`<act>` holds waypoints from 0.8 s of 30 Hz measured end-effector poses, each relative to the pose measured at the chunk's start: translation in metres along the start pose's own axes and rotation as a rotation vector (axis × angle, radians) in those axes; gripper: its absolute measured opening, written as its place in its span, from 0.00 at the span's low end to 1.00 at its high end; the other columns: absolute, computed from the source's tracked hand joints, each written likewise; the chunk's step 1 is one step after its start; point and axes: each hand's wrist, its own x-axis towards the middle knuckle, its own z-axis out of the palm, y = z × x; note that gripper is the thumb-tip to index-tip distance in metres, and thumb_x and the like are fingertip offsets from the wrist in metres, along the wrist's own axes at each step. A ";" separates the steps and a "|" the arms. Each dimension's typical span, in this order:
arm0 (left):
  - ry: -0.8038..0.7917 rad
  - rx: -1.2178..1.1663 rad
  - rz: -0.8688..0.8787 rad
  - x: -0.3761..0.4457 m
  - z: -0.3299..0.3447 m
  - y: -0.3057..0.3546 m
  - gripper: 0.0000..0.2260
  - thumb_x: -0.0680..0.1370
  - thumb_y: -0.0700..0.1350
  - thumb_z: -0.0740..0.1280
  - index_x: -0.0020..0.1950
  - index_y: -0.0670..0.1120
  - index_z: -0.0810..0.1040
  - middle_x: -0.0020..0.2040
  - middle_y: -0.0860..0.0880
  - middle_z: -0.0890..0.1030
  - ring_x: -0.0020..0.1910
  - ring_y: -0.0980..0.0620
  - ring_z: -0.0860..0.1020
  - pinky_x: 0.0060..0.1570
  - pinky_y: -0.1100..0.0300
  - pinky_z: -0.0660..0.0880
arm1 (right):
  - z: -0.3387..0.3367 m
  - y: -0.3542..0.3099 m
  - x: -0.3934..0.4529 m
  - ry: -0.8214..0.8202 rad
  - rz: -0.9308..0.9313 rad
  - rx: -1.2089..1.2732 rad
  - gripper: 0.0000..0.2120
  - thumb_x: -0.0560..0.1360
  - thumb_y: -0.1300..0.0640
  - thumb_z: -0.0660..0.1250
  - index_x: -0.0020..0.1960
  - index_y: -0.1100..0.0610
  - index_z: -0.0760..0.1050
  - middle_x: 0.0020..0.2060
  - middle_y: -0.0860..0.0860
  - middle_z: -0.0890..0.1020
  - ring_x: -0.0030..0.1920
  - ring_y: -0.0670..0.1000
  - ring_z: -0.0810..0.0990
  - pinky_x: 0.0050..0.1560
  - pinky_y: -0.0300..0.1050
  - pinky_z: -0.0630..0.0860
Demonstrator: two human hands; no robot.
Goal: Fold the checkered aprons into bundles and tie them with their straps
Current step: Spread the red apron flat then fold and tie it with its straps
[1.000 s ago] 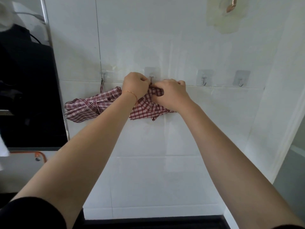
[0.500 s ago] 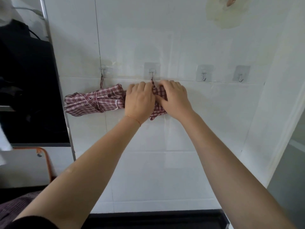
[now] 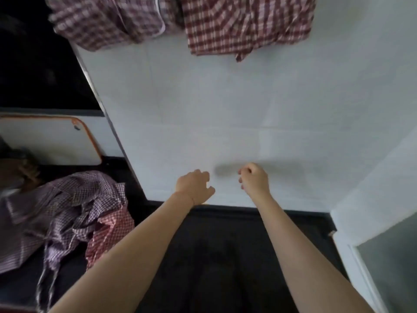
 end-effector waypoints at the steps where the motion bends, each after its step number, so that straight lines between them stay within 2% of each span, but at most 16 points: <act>1: -0.016 0.011 -0.024 -0.003 0.016 -0.016 0.20 0.81 0.55 0.59 0.70 0.49 0.72 0.66 0.47 0.73 0.60 0.46 0.75 0.57 0.53 0.73 | 0.019 0.011 -0.005 -0.165 0.046 -0.078 0.11 0.79 0.60 0.57 0.45 0.55 0.77 0.40 0.54 0.82 0.37 0.55 0.81 0.36 0.48 0.78; 2: -0.028 0.013 -0.059 -0.011 0.035 -0.036 0.19 0.81 0.55 0.60 0.70 0.49 0.72 0.66 0.47 0.72 0.61 0.46 0.74 0.59 0.52 0.72 | 0.043 0.020 -0.014 -0.317 0.082 -0.148 0.11 0.79 0.59 0.57 0.47 0.56 0.78 0.41 0.54 0.83 0.36 0.53 0.81 0.35 0.44 0.76; 4: 0.037 0.022 -0.107 -0.027 0.066 -0.077 0.19 0.79 0.53 0.61 0.69 0.49 0.73 0.69 0.46 0.70 0.66 0.46 0.70 0.65 0.50 0.66 | 0.088 0.030 -0.032 -0.502 0.116 -0.224 0.10 0.80 0.58 0.58 0.50 0.56 0.79 0.43 0.53 0.83 0.36 0.50 0.82 0.34 0.39 0.74; 6: 0.124 0.028 -0.185 -0.045 0.087 -0.124 0.20 0.78 0.51 0.63 0.69 0.49 0.72 0.74 0.45 0.65 0.73 0.45 0.62 0.73 0.46 0.57 | 0.132 0.035 -0.050 -0.573 0.140 -0.259 0.10 0.80 0.56 0.59 0.51 0.54 0.79 0.45 0.51 0.83 0.39 0.49 0.83 0.36 0.39 0.75; 9: 0.161 0.008 -0.379 -0.069 0.104 -0.203 0.25 0.76 0.47 0.65 0.73 0.49 0.67 0.78 0.45 0.58 0.77 0.41 0.52 0.74 0.38 0.48 | 0.205 0.030 -0.073 -0.627 0.164 -0.276 0.08 0.80 0.56 0.60 0.52 0.53 0.78 0.46 0.50 0.82 0.41 0.48 0.83 0.39 0.39 0.77; 12: 0.117 -0.033 -0.485 -0.082 0.112 -0.273 0.27 0.76 0.48 0.65 0.74 0.51 0.63 0.78 0.44 0.57 0.76 0.37 0.54 0.73 0.35 0.53 | 0.267 0.019 -0.095 -0.639 0.196 -0.274 0.08 0.81 0.56 0.60 0.53 0.55 0.78 0.47 0.51 0.82 0.43 0.49 0.83 0.43 0.43 0.80; 15: -0.033 -0.081 -0.500 -0.090 0.125 -0.342 0.28 0.77 0.54 0.67 0.74 0.51 0.62 0.70 0.44 0.70 0.69 0.40 0.69 0.69 0.41 0.64 | 0.334 0.001 -0.118 -0.702 0.233 -0.286 0.09 0.81 0.53 0.63 0.57 0.56 0.77 0.51 0.53 0.81 0.47 0.50 0.81 0.47 0.45 0.80; 17: -0.160 -0.228 -0.486 -0.089 0.135 -0.361 0.25 0.78 0.59 0.65 0.71 0.50 0.66 0.63 0.45 0.78 0.62 0.42 0.76 0.65 0.45 0.69 | 0.357 -0.003 -0.129 -0.722 0.248 -0.279 0.12 0.80 0.52 0.66 0.59 0.57 0.77 0.52 0.53 0.81 0.49 0.50 0.80 0.50 0.45 0.78; 20: -0.300 -0.321 -0.379 -0.091 0.148 -0.383 0.17 0.79 0.59 0.63 0.59 0.49 0.79 0.56 0.47 0.82 0.54 0.44 0.80 0.56 0.51 0.75 | 0.392 -0.005 -0.143 -0.718 0.320 -0.204 0.19 0.77 0.46 0.69 0.63 0.56 0.77 0.54 0.51 0.81 0.51 0.50 0.80 0.46 0.40 0.74; 22: -0.237 -0.442 -0.295 -0.091 0.152 -0.389 0.11 0.79 0.54 0.67 0.51 0.48 0.82 0.50 0.48 0.83 0.50 0.46 0.80 0.50 0.54 0.77 | 0.409 -0.004 -0.149 -0.649 0.385 -0.143 0.18 0.76 0.45 0.70 0.59 0.56 0.78 0.48 0.49 0.82 0.45 0.48 0.81 0.42 0.38 0.73; 24: -0.142 -0.587 -0.236 -0.093 0.151 -0.390 0.08 0.79 0.50 0.68 0.48 0.46 0.83 0.45 0.49 0.82 0.46 0.48 0.80 0.45 0.56 0.75 | 0.418 -0.005 -0.152 -0.519 0.436 -0.060 0.12 0.78 0.51 0.69 0.54 0.59 0.80 0.44 0.51 0.83 0.41 0.47 0.80 0.39 0.37 0.73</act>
